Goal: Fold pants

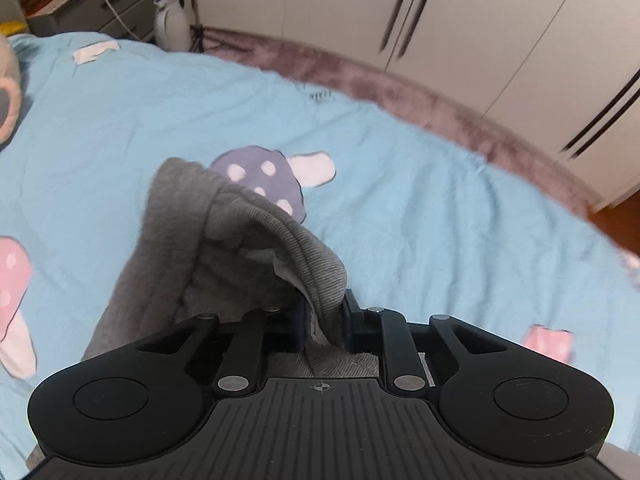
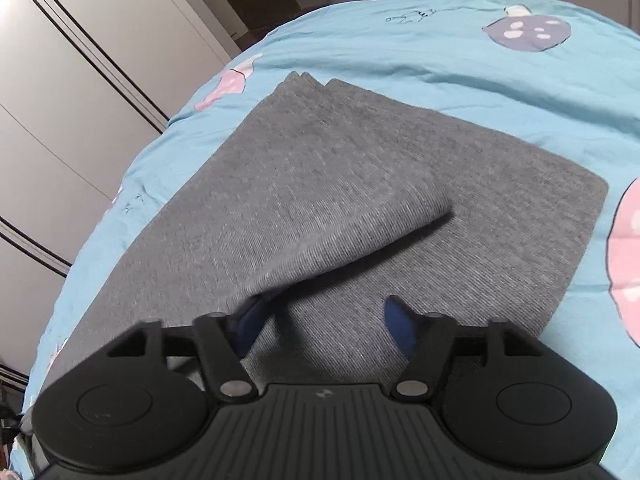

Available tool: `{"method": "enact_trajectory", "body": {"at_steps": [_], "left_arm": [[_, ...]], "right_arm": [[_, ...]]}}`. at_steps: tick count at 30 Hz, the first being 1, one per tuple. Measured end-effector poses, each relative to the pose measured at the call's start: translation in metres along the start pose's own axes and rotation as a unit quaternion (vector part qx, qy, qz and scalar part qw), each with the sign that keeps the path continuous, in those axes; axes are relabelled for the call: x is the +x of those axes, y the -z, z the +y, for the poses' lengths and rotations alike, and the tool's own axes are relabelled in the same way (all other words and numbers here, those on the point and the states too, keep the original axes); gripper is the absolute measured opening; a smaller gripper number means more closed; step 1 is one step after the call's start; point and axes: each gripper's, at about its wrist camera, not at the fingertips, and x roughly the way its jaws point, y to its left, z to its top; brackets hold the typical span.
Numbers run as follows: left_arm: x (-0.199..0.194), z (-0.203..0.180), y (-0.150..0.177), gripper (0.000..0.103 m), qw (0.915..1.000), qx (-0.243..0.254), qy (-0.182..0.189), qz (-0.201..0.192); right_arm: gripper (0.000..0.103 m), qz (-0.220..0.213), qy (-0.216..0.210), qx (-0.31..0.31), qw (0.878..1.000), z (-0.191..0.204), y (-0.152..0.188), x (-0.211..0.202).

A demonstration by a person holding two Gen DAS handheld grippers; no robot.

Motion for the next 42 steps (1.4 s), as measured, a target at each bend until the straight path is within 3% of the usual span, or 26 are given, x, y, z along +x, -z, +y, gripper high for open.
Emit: {"method": "enact_trajectory", "body": {"at_steps": [8,12,17,19,22,24,27,29,30,32,36,39,42], "left_arm": [[-0.042,0.05,0.05,0.018,0.9976,-0.013,0.061,-0.028],[-0.052,0.056,0.063,0.017,0.9969,-0.008,0.069,-0.036],[-0.042,0.056,0.063,0.019,0.9969,-0.003,0.068,-0.041],[-0.036,0.059,0.064,0.02,0.9973,-0.01,0.065,-0.032],[-0.026,0.06,0.06,0.023,0.9979,-0.014,0.06,-0.021],[-0.019,0.06,0.056,0.038,0.9984,-0.021,0.05,-0.013],[-0.009,0.064,0.05,0.05,0.9983,-0.043,0.039,-0.009],[-0.001,0.065,0.047,0.045,0.9975,-0.058,0.042,0.003],[0.002,0.065,0.045,0.033,0.997,-0.061,0.047,0.008],[0.004,0.064,0.043,0.022,0.9961,-0.067,0.057,0.014],[-0.02,0.053,0.038,0.017,0.9971,-0.053,0.053,-0.014],[-0.055,0.057,0.033,0.016,0.9932,-0.07,0.085,-0.037],[-0.103,0.07,0.041,0.016,0.9855,-0.079,0.132,-0.071]], "right_arm": [[0.069,-0.033,-0.009,0.106,0.994,-0.039,-0.019,-0.027],[0.067,-0.006,-0.013,0.133,0.991,-0.048,-0.032,-0.017],[0.034,-0.004,-0.004,0.123,0.992,-0.043,-0.039,0.003],[0.009,-0.006,-0.009,0.121,0.993,-0.041,-0.04,0.01],[0.006,-0.014,-0.004,0.094,0.995,-0.034,-0.039,0.015],[0.007,-0.011,0.0,0.089,0.996,-0.034,-0.038,0.019],[0.009,-0.004,-0.013,0.116,0.993,-0.041,-0.041,0.022],[0.009,-0.004,-0.016,0.124,0.992,-0.043,-0.041,0.024],[0.009,-0.004,-0.014,0.121,0.993,-0.042,-0.041,0.025],[0.009,-0.007,-0.008,0.105,0.994,-0.037,-0.041,0.025],[0.005,0.0,0.001,0.085,0.996,-0.027,-0.05,0.021],[0.004,-0.021,-0.045,0.101,0.994,-0.021,-0.069,0.003],[0.004,-0.053,-0.121,0.126,0.983,-0.015,-0.092,-0.03]]}}
